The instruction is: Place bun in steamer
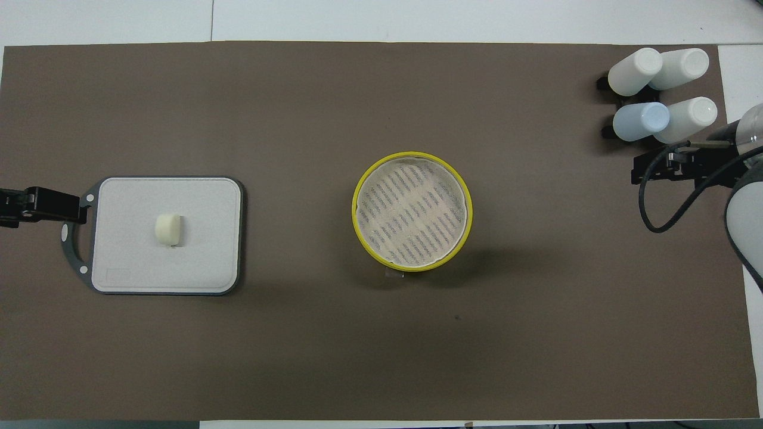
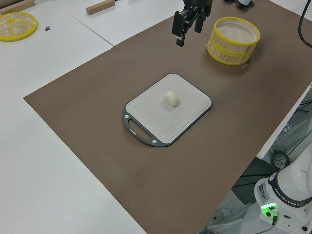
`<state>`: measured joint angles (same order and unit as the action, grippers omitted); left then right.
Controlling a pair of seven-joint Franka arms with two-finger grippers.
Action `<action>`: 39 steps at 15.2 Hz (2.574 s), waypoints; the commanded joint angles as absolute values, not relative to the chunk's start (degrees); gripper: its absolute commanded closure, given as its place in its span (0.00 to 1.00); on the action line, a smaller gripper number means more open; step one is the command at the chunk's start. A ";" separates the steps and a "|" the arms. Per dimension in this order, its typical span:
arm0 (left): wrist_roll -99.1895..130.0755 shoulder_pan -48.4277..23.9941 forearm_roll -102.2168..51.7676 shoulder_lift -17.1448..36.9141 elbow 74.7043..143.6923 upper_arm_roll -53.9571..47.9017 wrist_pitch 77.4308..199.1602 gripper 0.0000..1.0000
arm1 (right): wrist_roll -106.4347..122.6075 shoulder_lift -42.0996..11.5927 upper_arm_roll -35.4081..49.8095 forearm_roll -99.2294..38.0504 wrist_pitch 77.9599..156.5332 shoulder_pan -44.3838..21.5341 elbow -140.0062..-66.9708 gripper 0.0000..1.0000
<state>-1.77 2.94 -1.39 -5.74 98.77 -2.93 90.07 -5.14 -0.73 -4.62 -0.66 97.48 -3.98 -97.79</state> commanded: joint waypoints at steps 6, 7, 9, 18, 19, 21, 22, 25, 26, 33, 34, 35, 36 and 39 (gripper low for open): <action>-2.55 2.81 -1.05 -5.62 98.35 -2.90 90.26 0.00 | -4.13 0.09 -4.05 -0.09 97.82 -3.52 -99.31 0.00; -2.55 2.81 -1.05 -5.62 98.35 -2.90 90.18 0.00 | -3.96 0.26 -3.00 -0.78 96.78 -3.95 -99.32 0.00; -2.64 2.81 -1.14 -5.62 98.26 -2.90 90.26 0.00 | -4.47 -0.70 5.14 -3.33 98.51 -4.13 -97.22 0.00; -2.90 3.43 -1.14 -8.70 113.96 -2.90 106.13 0.00 | -36.89 -21.70 14.94 5.45 101.92 -24.24 -78.23 0.00; -2.90 3.43 -1.14 -8.88 116.34 -2.90 108.52 0.00 | -37.35 -22.23 15.12 5.36 105.78 -24.87 -78.57 0.00; -2.99 3.25 -1.14 -8.18 120.39 -2.90 112.48 0.00 | -39.63 -25.12 15.12 5.80 109.85 -26.27 -79.37 0.00; -2.73 2.90 -1.14 -7.30 122.50 -2.90 115.63 0.00 | -40.25 -26.70 14.94 6.67 112.13 -27.41 -79.45 0.00; -1.67 2.81 -1.14 -6.33 129.97 -2.99 125.04 0.00 | -39.99 -26.20 15.03 9.05 115.04 -27.60 -84.71 0.00; -1.23 2.81 -1.14 -5.37 130.95 -3.08 127.77 0.00 | -39.82 -25.67 15.03 9.14 116.88 -27.60 -86.73 0.00; 1.58 1.76 -1.14 2.37 132.80 -3.08 138.16 0.00 | -39.73 -22.94 15.12 9.14 123.75 -27.86 -95.53 0.23; 1.58 1.67 -1.14 3.42 132.80 -3.08 139.38 0.00 | -39.47 -22.59 15.12 9.14 124.53 -27.77 -96.84 0.27; 1.67 1.67 -1.14 3.60 132.89 -3.08 139.74 0.00 | -39.29 -22.41 15.12 9.14 124.89 -27.77 -97.12 0.42; 1.67 1.67 -1.14 3.60 133.41 -3.08 139.75 0.00 | -39.29 -22.41 15.12 9.14 124.98 -27.69 -97.12 0.57; 1.76 1.67 -1.23 3.60 133.59 -3.08 139.83 0.00 | -39.20 -22.41 15.12 9.14 125.07 -27.42 -97.21 0.72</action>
